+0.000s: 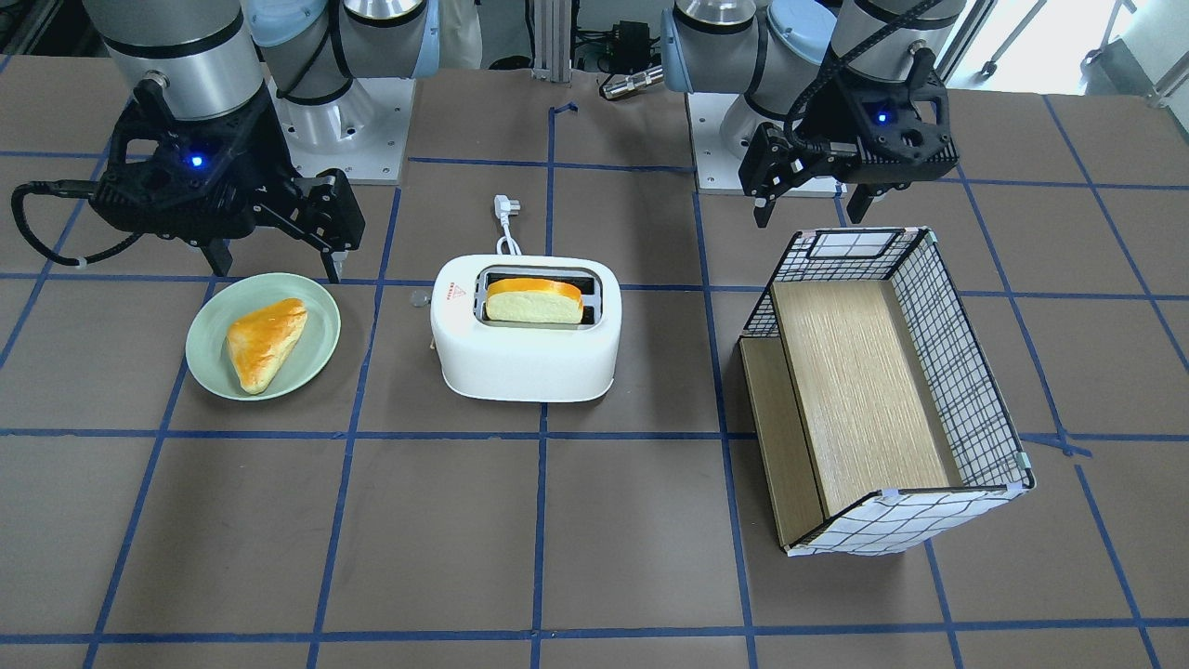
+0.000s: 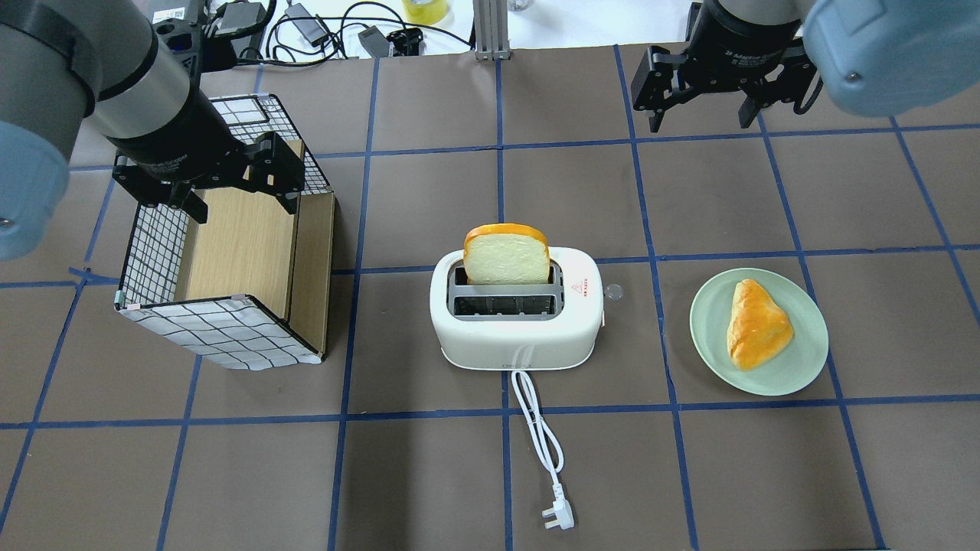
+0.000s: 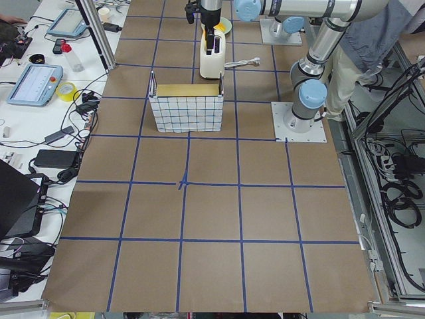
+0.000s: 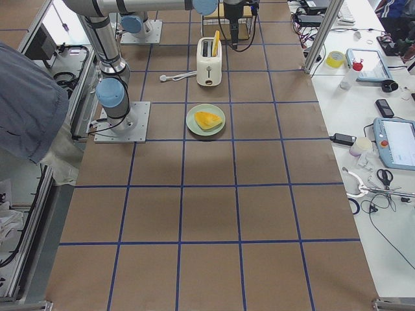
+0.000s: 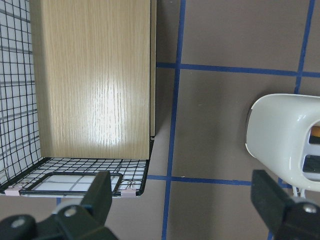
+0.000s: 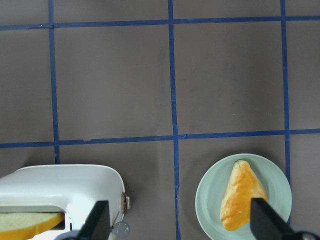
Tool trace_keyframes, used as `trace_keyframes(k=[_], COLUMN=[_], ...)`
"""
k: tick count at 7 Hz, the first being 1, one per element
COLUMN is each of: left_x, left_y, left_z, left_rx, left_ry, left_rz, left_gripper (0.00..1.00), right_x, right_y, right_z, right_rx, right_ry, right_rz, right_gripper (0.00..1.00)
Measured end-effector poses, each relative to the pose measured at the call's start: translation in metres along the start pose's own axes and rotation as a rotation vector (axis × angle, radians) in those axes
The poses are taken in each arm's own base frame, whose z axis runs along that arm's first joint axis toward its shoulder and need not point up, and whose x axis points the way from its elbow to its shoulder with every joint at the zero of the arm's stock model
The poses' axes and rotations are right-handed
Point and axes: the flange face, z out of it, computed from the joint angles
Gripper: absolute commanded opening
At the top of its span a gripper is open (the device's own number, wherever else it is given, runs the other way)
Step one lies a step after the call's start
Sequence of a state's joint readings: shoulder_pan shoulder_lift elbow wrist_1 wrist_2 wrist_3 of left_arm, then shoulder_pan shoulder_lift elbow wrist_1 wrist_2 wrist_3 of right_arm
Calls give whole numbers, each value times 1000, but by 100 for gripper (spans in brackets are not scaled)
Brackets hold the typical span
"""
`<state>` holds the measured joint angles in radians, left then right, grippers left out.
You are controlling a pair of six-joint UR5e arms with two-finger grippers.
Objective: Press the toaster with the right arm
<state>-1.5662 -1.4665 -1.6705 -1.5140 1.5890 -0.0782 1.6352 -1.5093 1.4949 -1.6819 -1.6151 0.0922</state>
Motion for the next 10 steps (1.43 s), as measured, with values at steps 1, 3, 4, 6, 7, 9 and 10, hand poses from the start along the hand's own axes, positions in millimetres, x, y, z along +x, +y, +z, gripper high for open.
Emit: trace_keyframes(k=[1, 3, 4, 6, 7, 9, 10], left_x=[0, 0, 0, 0, 0, 0, 0], left_y=[0, 0, 0, 0, 0, 0, 0], left_z=[0, 0, 0, 0, 0, 0, 0], left_rx=[0, 0, 0, 0, 0, 0, -1], left_ry=[0, 0, 0, 0, 0, 0, 0], left_rz=[0, 0, 0, 0, 0, 0, 0], left_gripper=[100, 100, 100, 100, 100, 100, 100], right_x=[0, 0, 1, 1, 5, 49, 67], right_y=[0, 1, 0, 1, 2, -5, -5], right_z=[0, 0, 0, 4, 10, 30, 51], right_rx=[1, -1, -5, -52, -106, -234, -283], right_ry=[0, -1, -8, -82, -158, -384, -510], right_rz=[0, 1, 5, 21, 48, 114, 124], right_gripper=[100, 89, 52, 0, 0, 0, 0])
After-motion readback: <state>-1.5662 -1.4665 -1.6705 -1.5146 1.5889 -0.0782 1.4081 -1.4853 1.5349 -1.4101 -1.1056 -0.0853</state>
